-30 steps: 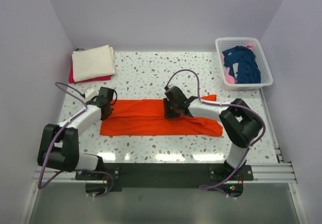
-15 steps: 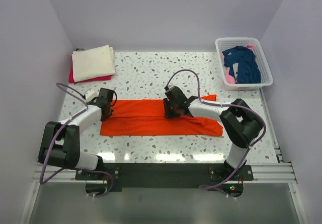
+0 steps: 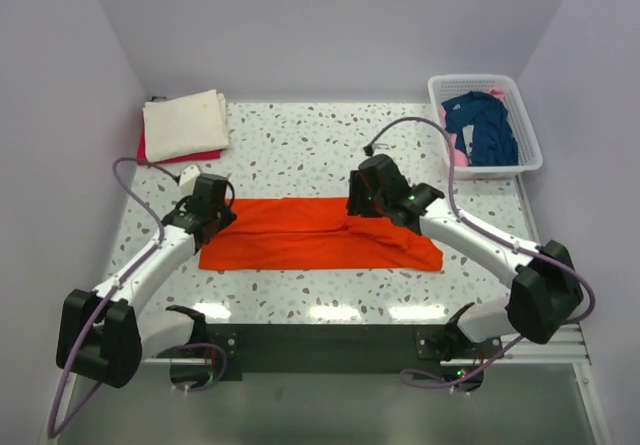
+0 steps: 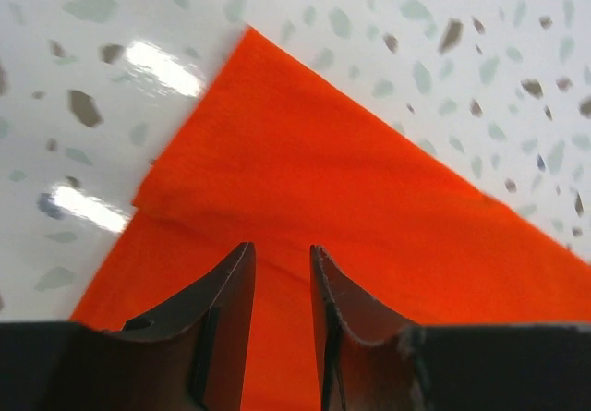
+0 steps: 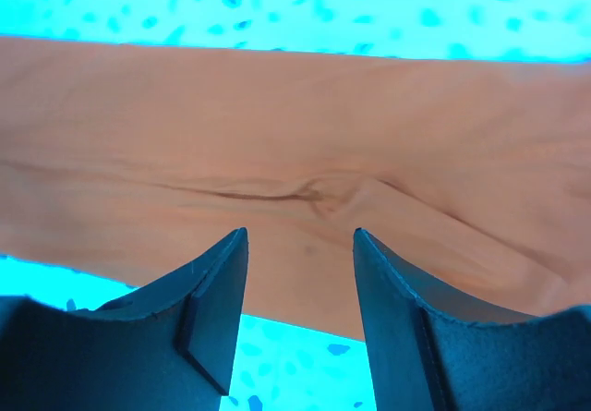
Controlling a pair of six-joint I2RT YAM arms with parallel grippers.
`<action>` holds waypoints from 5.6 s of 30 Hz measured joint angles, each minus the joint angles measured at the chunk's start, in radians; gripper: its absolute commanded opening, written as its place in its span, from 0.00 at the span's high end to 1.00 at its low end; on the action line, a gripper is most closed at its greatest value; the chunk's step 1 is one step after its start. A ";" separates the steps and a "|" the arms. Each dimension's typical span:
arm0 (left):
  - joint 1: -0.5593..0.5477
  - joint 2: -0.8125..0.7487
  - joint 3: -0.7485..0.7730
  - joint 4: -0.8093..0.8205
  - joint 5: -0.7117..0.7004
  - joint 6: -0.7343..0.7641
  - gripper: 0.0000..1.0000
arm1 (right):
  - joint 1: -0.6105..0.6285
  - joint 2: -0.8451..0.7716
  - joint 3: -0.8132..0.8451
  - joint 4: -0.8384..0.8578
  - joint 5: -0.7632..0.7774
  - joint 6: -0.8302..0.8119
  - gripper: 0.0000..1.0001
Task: Fold and stack the t-shirts
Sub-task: Fold the tshirt
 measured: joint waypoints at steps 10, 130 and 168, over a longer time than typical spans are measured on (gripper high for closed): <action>-0.304 0.122 -0.009 0.111 0.217 0.154 0.51 | -0.132 -0.216 -0.219 -0.154 0.111 0.167 0.43; -0.490 0.155 0.035 0.142 0.247 0.055 0.40 | -0.337 0.748 0.697 0.042 0.083 -0.208 0.96; -0.484 0.190 0.023 0.164 0.270 0.077 0.40 | -0.341 0.817 0.774 0.038 0.047 -0.207 0.79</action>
